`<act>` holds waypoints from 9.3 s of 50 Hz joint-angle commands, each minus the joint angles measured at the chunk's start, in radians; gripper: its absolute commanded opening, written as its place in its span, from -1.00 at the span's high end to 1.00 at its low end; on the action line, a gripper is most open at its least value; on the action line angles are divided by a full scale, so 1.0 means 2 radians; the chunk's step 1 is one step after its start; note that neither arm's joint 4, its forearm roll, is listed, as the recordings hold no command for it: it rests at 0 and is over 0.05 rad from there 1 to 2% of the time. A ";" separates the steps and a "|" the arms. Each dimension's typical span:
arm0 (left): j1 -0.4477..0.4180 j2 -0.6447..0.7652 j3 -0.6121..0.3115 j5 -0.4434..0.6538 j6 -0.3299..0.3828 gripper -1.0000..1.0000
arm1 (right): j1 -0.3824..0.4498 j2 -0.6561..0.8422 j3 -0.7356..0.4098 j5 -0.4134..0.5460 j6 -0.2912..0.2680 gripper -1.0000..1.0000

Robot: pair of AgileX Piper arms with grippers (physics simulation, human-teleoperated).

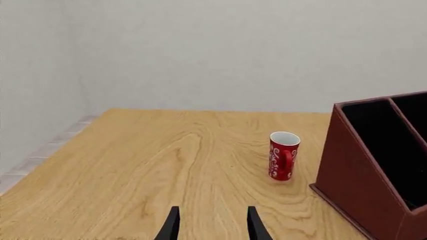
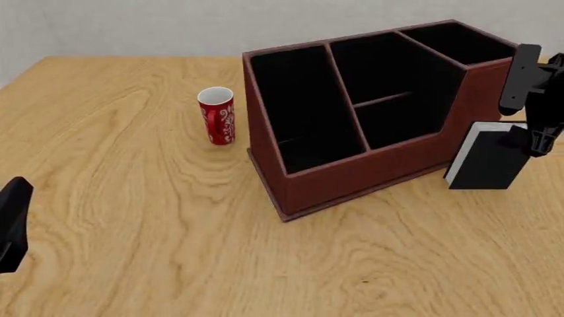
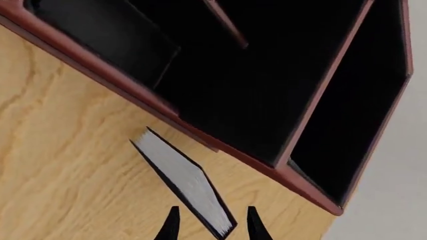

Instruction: Pick up the book and place it in the left compartment of the caddy.

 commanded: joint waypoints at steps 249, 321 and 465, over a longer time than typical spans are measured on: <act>-0.042 -0.041 -0.040 0.041 -0.034 -1.00 | 0.413 -0.185 -0.203 0.287 0.529 1.00; -0.011 -0.041 -0.029 0.030 -0.047 -1.00 | 0.361 -0.001 -0.298 0.287 0.479 1.00; 0.017 -0.040 0.010 0.020 -0.036 -1.00 | 0.368 0.166 -0.301 0.209 0.546 1.00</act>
